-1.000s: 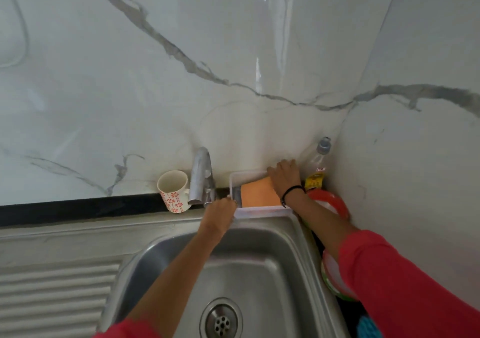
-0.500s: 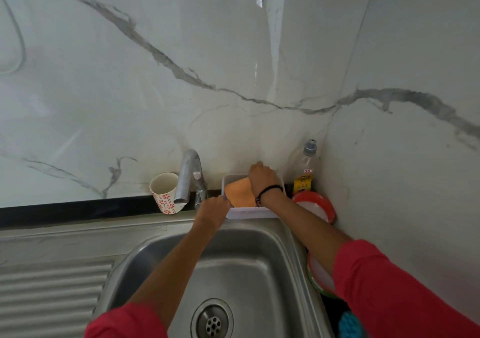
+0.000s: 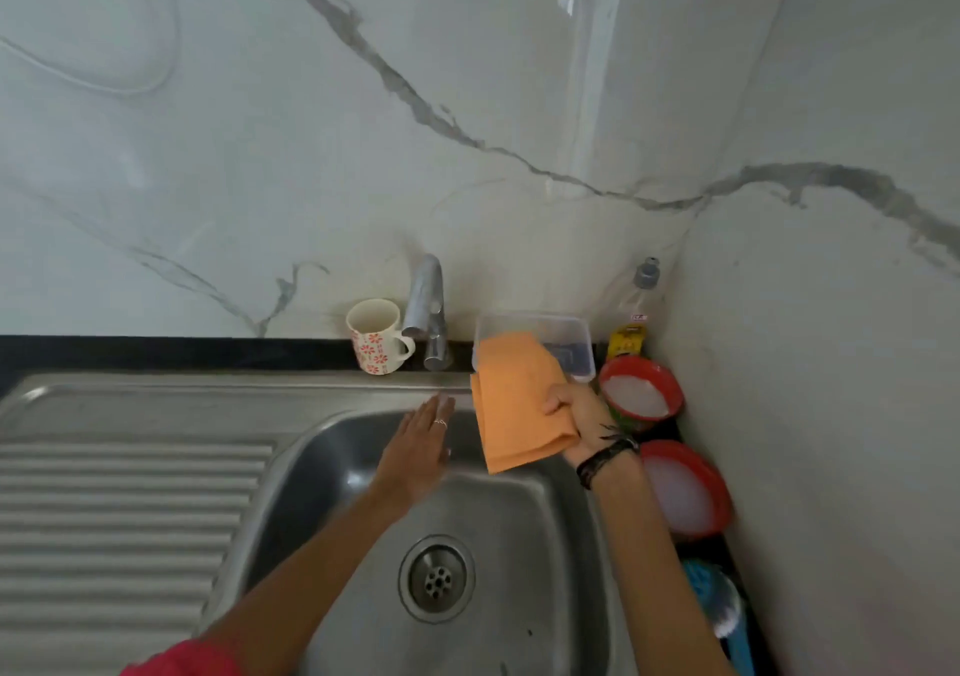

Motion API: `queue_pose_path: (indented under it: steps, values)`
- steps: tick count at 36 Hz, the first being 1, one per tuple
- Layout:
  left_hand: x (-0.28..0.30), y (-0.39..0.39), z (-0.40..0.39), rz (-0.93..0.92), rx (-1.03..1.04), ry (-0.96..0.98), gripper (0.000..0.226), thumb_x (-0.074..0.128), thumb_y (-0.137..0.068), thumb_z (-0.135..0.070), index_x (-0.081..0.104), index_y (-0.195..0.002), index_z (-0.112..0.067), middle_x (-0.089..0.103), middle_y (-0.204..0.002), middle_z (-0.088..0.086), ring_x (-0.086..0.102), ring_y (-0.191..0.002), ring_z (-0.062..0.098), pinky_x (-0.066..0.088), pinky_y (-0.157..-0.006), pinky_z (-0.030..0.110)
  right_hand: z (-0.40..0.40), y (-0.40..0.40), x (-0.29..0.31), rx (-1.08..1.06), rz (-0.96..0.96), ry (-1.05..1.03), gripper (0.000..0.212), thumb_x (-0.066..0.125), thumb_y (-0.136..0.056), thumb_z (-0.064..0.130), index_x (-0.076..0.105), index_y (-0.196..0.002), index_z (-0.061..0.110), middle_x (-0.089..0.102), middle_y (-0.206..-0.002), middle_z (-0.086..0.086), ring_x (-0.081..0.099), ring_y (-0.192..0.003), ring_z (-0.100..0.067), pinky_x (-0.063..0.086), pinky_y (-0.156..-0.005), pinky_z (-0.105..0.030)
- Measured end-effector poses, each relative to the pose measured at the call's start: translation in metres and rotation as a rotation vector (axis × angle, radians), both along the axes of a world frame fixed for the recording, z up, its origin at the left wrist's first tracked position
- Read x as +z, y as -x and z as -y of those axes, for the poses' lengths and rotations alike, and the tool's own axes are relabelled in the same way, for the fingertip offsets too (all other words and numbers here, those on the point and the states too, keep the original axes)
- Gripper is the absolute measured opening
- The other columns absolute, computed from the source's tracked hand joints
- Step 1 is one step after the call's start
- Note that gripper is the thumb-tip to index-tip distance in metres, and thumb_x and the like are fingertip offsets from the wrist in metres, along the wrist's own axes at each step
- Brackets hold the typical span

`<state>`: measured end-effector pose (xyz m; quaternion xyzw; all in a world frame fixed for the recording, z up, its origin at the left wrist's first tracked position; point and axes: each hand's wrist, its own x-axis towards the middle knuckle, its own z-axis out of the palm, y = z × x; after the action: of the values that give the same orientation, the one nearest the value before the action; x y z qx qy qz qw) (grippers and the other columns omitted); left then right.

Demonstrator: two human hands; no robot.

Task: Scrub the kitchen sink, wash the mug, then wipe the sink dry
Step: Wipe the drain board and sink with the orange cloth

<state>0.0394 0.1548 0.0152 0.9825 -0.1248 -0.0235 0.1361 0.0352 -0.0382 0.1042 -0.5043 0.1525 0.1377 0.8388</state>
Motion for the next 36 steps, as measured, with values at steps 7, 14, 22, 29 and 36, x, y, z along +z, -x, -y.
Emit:
queue_pose_path:
  steps: [7, 14, 22, 29, 36]
  values:
    - [-0.015, 0.043, -0.072, 0.004, 0.024, -0.025, 0.064, 0.043, -0.094, -0.009, 0.011, -0.149, -0.013, 0.008, -0.157, 0.005, 0.009, -0.146, 0.018, 0.007, -0.118, 0.033, -0.058, 0.04, -0.033, 0.089, -0.091, -0.149, 0.063, 0.055, -0.061, 0.005, 0.052, -0.123, 0.013, 0.06, -0.111, -0.015, 0.056, -0.097, -0.032, 0.047, -0.083, -0.044]
    - [-0.02, 0.082, -0.174, -0.042, 0.22, 0.017, 0.057, 0.055, -0.074, -0.016, 0.049, -0.128, -0.003, 0.058, -0.125, 0.02, 0.061, -0.112, 0.03, 0.052, -0.088, 0.038, -0.149, 0.043, -0.048, 0.335, -0.265, -0.112, 0.028, 0.053, -0.091, 0.036, 0.06, -0.101, 0.011, 0.067, -0.088, -0.014, 0.061, -0.083, -0.028, 0.048, -0.076, -0.041]
    - [-0.027, 0.103, -0.301, -0.069, 0.439, -0.013, 0.061, 0.04, -0.096, -0.038, 0.026, -0.146, -0.006, 0.02, -0.153, 0.015, 0.018, -0.143, 0.028, 0.016, -0.116, 0.041, -0.289, 0.019, -0.061, 0.394, -0.205, 0.004, 0.053, 0.054, -0.057, 0.004, 0.052, -0.109, 0.011, 0.06, -0.094, -0.012, 0.057, -0.082, -0.028, 0.053, -0.071, -0.041]
    - [-0.037, 0.082, -0.418, -0.069, 0.617, 0.131, 0.066, 0.039, -0.097, -0.042, 0.013, -0.149, -0.012, 0.006, -0.158, 0.007, 0.0, -0.146, 0.021, 0.002, -0.118, 0.035, -0.404, -0.014, -0.065, 0.54, 0.019, 0.481, 0.049, 0.035, -0.088, -0.007, 0.027, -0.127, 0.02, 0.048, -0.1, -0.005, 0.048, -0.082, -0.021, 0.043, -0.071, -0.032]
    - [-0.044, 0.052, -0.511, -0.074, 0.617, 0.139, 0.069, 0.036, -0.096, -0.045, 0.009, -0.15, -0.01, 0.005, -0.158, 0.008, -0.002, -0.146, 0.02, 0.0, -0.118, 0.037, -0.528, -0.065, -0.039, 0.649, 0.535, 0.961, 0.068, 0.029, -0.088, -0.006, 0.014, -0.147, 0.023, 0.05, -0.123, -0.019, 0.051, -0.093, -0.029, 0.044, -0.081, -0.04]
